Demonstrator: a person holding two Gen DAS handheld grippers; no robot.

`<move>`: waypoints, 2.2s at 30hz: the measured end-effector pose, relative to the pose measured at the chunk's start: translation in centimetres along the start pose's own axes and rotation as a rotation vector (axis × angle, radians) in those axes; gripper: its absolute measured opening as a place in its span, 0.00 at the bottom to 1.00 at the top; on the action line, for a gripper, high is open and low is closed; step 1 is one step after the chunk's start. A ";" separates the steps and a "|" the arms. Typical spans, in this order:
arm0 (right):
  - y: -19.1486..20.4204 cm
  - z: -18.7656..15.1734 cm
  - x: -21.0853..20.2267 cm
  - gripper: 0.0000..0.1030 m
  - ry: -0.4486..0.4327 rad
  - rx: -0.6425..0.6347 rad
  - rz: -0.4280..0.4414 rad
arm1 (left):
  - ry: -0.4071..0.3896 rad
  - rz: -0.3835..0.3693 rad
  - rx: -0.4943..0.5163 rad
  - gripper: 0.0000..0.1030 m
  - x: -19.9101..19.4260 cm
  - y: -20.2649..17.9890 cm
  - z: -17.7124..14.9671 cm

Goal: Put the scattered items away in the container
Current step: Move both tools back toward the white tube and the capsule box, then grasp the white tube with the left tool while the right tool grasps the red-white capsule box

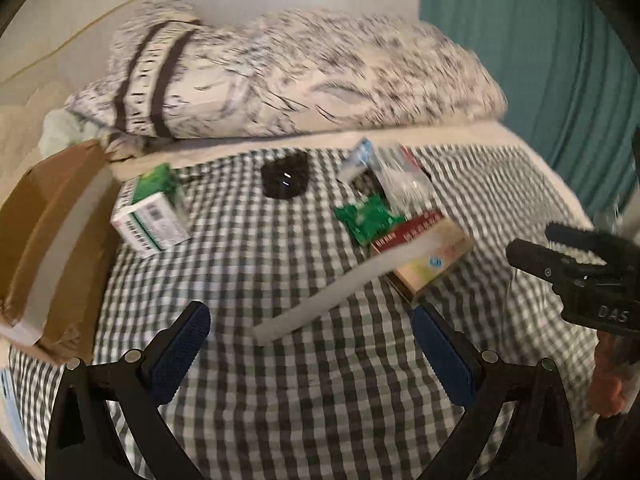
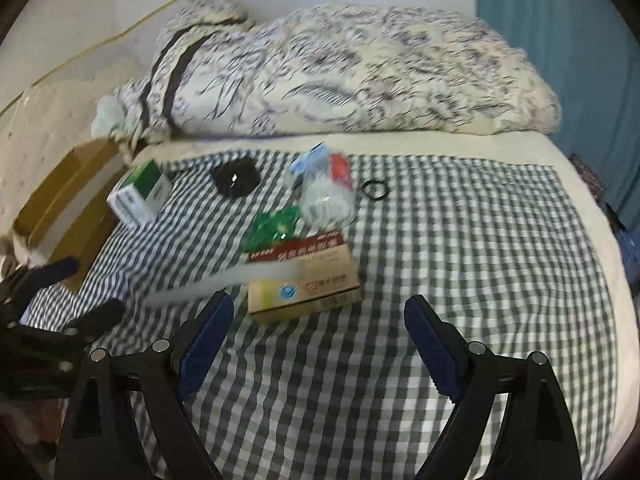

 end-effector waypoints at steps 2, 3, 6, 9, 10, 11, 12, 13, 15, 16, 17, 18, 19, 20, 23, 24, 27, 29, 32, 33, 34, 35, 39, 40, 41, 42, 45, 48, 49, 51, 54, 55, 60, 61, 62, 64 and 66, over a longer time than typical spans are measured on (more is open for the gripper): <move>0.1 -0.4 0.7 0.85 0.017 -0.016 0.024 | 0.015 -0.002 0.018 1.00 1.3 -0.4 -0.4; 0.1 -0.6 1.1 0.85 0.027 -0.024 0.034 | 0.027 -0.007 0.018 1.00 2.1 -0.5 -0.6; 0.4 -1.0 2.4 0.85 0.067 -0.062 0.082 | 0.069 -0.025 0.006 1.00 4.3 -0.3 -1.0; 0.8 -1.5 3.6 0.85 0.102 -0.093 0.123 | 0.099 -0.033 0.005 1.00 6.5 0.0 -1.4; 0.9 -1.6 4.1 0.85 0.114 -0.096 0.134 | 0.108 -0.033 0.005 1.00 7.1 0.1 -1.4; 1.0 -1.7 4.5 0.85 0.125 -0.095 0.143 | 0.117 -0.036 0.004 1.00 7.7 0.2 -1.5; 1.0 -1.8 5.0 0.85 0.137 -0.094 0.154 | 0.122 -0.039 0.003 1.00 8.1 0.2 -1.6; 1.1 -1.9 5.4 0.85 0.146 -0.093 0.164 | 0.128 -0.044 0.000 1.00 8.6 0.3 -1.8; 1.1 -2.1 6.2 0.85 0.157 -0.097 0.166 | 0.145 -0.058 -0.002 1.00 9.5 0.4 -2.0; 1.1 -2.1 6.5 0.85 0.160 -0.100 0.161 | 0.155 -0.065 0.003 1.00 10.0 0.3 -2.2; 1.1 -2.1 6.8 0.85 0.164 -0.103 0.152 | 0.162 -0.067 0.008 1.00 10.4 0.2 -2.3; 1.0 -2.1 7.2 0.85 0.166 -0.106 0.143 | 0.168 -0.068 0.015 0.96 10.9 0.1 -2.4; 1.0 -2.1 7.4 0.85 0.167 -0.107 0.138 | 0.177 -0.073 0.020 0.91 11.3 0.0 -2.5; 0.9 -2.0 7.6 0.85 0.169 -0.107 0.135 | 0.186 -0.079 0.022 0.87 11.7 0.0 -2.7; 0.4 -1.8 8.2 0.85 0.165 -0.102 0.124 | 0.181 -0.096 0.021 0.65 12.1 0.0 -2.7; 0.1 -1.7 8.3 0.85 0.164 -0.092 0.124 | 0.182 -0.106 0.022 0.58 12.1 -0.1 -2.6; -0.9 -1.6 8.7 0.85 0.171 -0.051 0.123 | 0.201 -0.105 0.045 0.43 11.4 -0.1 -2.5; -1.7 -1.7 9.1 0.85 0.182 -0.025 0.111 | 0.209 -0.100 0.039 0.36 10.8 0.1 -2.6; -2.8 -2.0 9.5 0.85 0.197 0.042 0.144 | 0.214 -0.097 0.022 0.30 10.1 0.6 -2.9; -3.1 -2.1 9.7 0.85 0.204 0.077 0.168 | 0.214 -0.095 0.018 0.25 10.1 0.8 -2.9; -3.4 -2.3 10.0 0.85 0.212 0.104 0.180 | 0.214 -0.086 0.016 0.24 10.1 1.1 -2.9; -3.6 -2.4 10.3 0.85 0.221 0.128 0.192 | 0.215 -0.074 0.014 0.23 10.1 1.4 -2.9; -3.8 -2.5 11.0 0.85 0.221 0.192 0.241 | 0.202 -0.010 -0.029 0.21 9.7 3.4 -2.7; -3.9 -2.4 11.2 0.85 0.220 0.217 0.255 | 0.201 0.003 -0.043 0.21 9.6 4.0 -2.7; -4.1 -2.4 11.5 0.85 0.219 0.247 0.269 | 0.204 0.014 -0.056 0.21 9.5 4.7 -2.7; -4.2 -2.3 11.7 0.85 0.218 0.272 0.281 | 0.209 0.029 -0.068 0.21 9.4 5.4 -2.8; -4.9 -2.0 12.1 0.72 0.214 0.373 0.337 | 0.216 0.060 -0.087 0.21 9.3 6.9 -3.1; -5.2 -2.0 12.4 0.50 0.239 0.460 0.397 | 0.223 0.072 -0.099 0.21 9.2 7.6 -3.5; -5.1 -2.0 12.3 0.46 0.245 0.482 0.415 | 0.224 0.073 -0.100 0.21 9.2 7.6 -3.6; -4.8 -1.8 11.9 0.44 0.234 0.514 0.460 | 0.224 0.072 -0.094 0.21 9.3 7.6 -3.7; -4.3 -1.4 11.8 0.44 0.219 0.574 0.534 | 0.226 0.073 -0.093 0.21 9.3 7.4 -3.9; -4.2 -1.5 12.0 0.44 0.223 0.596 0.545 | 0.228 0.073 -0.095 0.21 9.4 7.4 -3.9; -3.9 -2.8 14.7 0.44 0.297 0.716 0.587 | 0.228 0.065 -0.112 0.21 9.2 7.7 -4.1; -3.9 -3.0 15.2 0.42 0.301 0.735 0.592 | 0.228 0.063 -0.117 0.21 9.2 7.7 -4.2; -3.9 -3.0 15.5 0.41 0.298 0.750 0.591 | 0.228 0.061 -0.121 0.21 9.2 7.8 -4.2; -3.9 -2.8 15.5 0.39 0.286 0.765 0.594 | 0.228 0.059 -0.123 0.21 9.4 7.8 -4.3; -3.7 -2.2 14.8 0.36 0.267 0.738 0.581 | 0.224 0.055 -0.116 0.21 9.6 7.7 -4.2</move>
Point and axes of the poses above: each gripper's, at about its wrist camera, not at the fingertips, and x roughly the way its jaws point, y to its left, z to its top, the point moved 3 cm from there along x, roughly the way its jaws point, and after that the axes turned 9 degrees about -y, right-handed, at the moved point
